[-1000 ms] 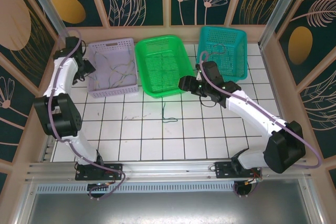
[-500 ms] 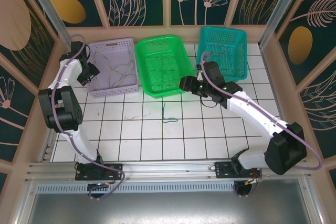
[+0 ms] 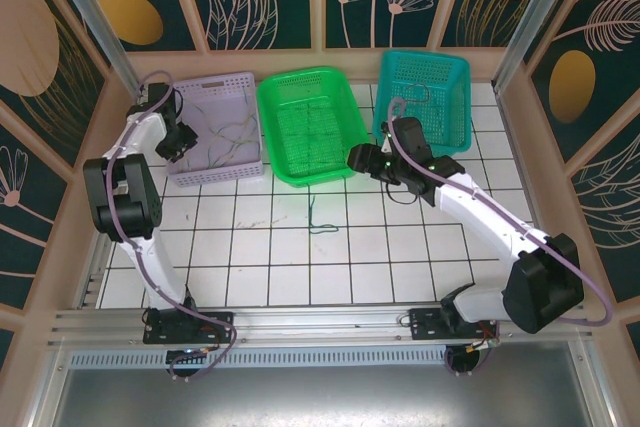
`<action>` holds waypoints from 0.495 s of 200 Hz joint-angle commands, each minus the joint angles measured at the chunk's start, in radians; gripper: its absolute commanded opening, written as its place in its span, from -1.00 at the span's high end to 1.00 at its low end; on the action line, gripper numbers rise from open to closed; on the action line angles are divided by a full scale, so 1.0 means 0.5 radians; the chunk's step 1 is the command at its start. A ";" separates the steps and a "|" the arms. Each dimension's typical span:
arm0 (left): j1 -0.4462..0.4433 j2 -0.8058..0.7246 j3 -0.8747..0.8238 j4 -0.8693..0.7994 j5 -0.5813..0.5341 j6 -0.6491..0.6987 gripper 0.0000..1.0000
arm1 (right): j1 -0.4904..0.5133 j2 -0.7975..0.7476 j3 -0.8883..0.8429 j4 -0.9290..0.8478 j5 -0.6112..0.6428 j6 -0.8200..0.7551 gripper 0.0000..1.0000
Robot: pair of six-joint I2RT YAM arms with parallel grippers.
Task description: Untangle the cables
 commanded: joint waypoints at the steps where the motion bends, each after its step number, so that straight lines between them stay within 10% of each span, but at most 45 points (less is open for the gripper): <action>1: -0.013 0.069 0.098 -0.043 -0.044 0.040 0.41 | -0.010 -0.019 -0.029 0.057 -0.001 0.003 -0.28; 48: -0.062 0.093 0.187 -0.099 -0.099 0.091 1.00 | -0.024 -0.016 -0.023 0.059 -0.001 0.000 -0.27; 99: -0.191 0.085 0.331 -0.228 -0.243 0.214 1.00 | -0.027 -0.022 -0.023 0.050 -0.004 -0.006 -0.26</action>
